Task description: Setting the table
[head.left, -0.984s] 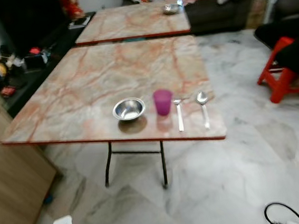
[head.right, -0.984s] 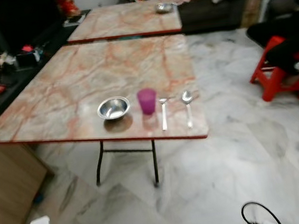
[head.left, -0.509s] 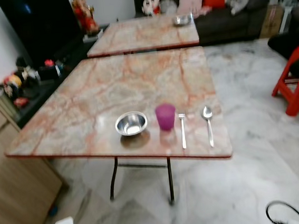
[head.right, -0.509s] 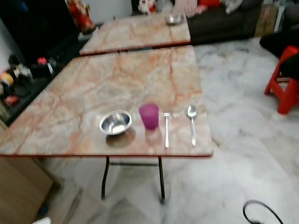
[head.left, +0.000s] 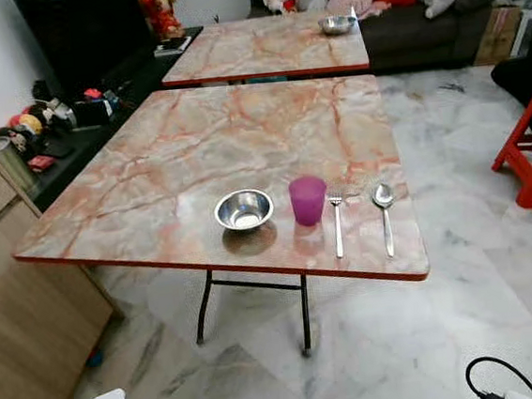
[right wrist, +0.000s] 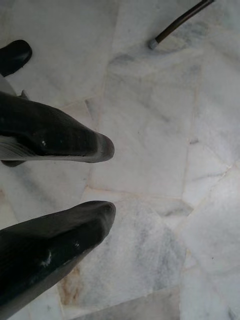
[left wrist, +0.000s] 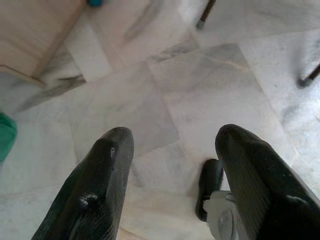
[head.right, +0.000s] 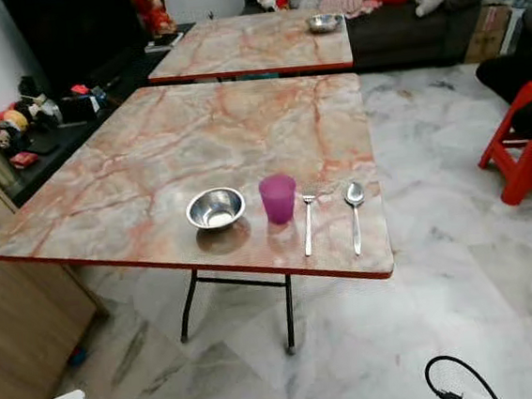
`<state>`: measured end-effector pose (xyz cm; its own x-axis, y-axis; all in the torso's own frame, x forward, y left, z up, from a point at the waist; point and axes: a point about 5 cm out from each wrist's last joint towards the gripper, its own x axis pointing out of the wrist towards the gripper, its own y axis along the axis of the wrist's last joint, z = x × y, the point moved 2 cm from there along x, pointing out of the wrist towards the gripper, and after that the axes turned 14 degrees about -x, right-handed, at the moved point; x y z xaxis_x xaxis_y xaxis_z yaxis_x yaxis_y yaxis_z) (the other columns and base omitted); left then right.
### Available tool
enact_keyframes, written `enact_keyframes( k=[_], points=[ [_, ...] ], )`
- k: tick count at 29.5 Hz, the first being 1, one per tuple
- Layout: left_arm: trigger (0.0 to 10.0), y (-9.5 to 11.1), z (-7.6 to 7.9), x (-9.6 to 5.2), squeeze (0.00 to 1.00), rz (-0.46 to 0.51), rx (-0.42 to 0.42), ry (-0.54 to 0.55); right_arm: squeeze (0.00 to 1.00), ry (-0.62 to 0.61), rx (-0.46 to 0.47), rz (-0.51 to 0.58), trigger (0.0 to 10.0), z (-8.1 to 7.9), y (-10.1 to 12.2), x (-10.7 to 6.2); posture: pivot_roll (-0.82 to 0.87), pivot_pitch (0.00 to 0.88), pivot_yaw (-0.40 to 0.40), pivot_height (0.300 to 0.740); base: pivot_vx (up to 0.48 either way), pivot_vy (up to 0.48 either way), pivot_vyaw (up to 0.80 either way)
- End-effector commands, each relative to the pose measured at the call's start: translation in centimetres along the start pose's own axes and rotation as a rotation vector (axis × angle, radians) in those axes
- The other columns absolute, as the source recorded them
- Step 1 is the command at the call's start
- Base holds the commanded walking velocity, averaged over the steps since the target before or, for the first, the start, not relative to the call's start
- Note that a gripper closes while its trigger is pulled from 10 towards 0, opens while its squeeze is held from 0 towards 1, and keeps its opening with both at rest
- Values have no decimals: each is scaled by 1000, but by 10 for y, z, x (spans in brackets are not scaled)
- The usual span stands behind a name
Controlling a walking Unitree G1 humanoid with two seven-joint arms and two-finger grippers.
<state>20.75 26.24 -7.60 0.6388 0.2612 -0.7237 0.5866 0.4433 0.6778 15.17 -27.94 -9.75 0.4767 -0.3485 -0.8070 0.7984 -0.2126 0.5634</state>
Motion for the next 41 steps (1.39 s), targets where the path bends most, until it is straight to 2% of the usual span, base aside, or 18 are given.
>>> enact_keyframes(
  k=[1,3,5,7,8,9,12,21,23,24,27,28,31,35,36,37,39,41],
  points=[
    [10000,4,-5,0,0,30,-2,25,0,1,6,-1,10000,-1,0,0,20,19,54,740,0,0,0],
    [10000,4,-5,0,0,37,-9,30,0,1,6,-1,10000,-1,0,0,20,19,54,740,0,0,0],
    [10000,10,-4,-2,0,114,-72,31,0,-2,4,-3,10000,0,0,0,24,25,50,740,0,0,0],
    [10000,69,4,4,0,263,-90,16,0,-3,3,-4,10000,0,0,0,26,26,49,740,0,0,0],
    [10000,69,4,4,0,263,-90,16,0,-3,3,-4,10000,0,0,0,26,26,49,740,0,0,0],
    [10000,109,8,3,0,354,-104,4,0,-3,2,-4,10000,0,0,0,26,26,49,740,0,0,0],
    [10000,144,15,-2,0,467,-124,-25,0,-4,2,-3,10000,0,1,0,24,29,50,740,0,0,0],
    [10000,194,34,-15,0,632,-203,-125,0,-6,0,-3,10000,1,1,0,22,32,48,740,0,0,0],
    [10000,206,45,-17,0,643,-297,-201,0,-7,0,-4,10000,1,1,0,21,32,48,740,0,0,0],
    [10000,213,53,-19,0,634,-387,-268,0,-8,0,-4,10000,1,1,0,21,35,48,740,0,0,0],
    [10000,228,81,-26,0,631,-419,-424,0,-9,-2,-5,10000,2,0,0,23,34,47,740,0,0,0],
    [10000,232,95,-29,0,623,-402,-491,0,-10,-2,-5,10000,2,0,0,22,36,48,740,0,0,0],
    [10000,234,109,-32,0,615,-372,-547,0,-10,-2,-5,10000,2,0,0,21,36,49,740,0,0,0],
    [10000,231,147,-43,0,609,-265,-707,0,-11,6,-3,10000,1,0,0,16,39,52,740,0,0,0],
    [10000,223,161,-47,0,630,-92,-728,0,-15,18,5,10000,2,0,0,17,41,52,740,0,0,0],
    [10000,219,166,-48,0,635,-17,-735,0,-17,21,7,10000,2,1,0,17,41,52,740,0,0,0],
    [10000,213,175,-51,0,635,47,-760,0,-17,24,10,10000,2,1,0,19,44,51,740,0,0,0],
    [10000,211,179,-52,0,633,53,-775,0,-16,24,11,10000,2,1,0,19,44,51,740,0,0,0]
  ],
)
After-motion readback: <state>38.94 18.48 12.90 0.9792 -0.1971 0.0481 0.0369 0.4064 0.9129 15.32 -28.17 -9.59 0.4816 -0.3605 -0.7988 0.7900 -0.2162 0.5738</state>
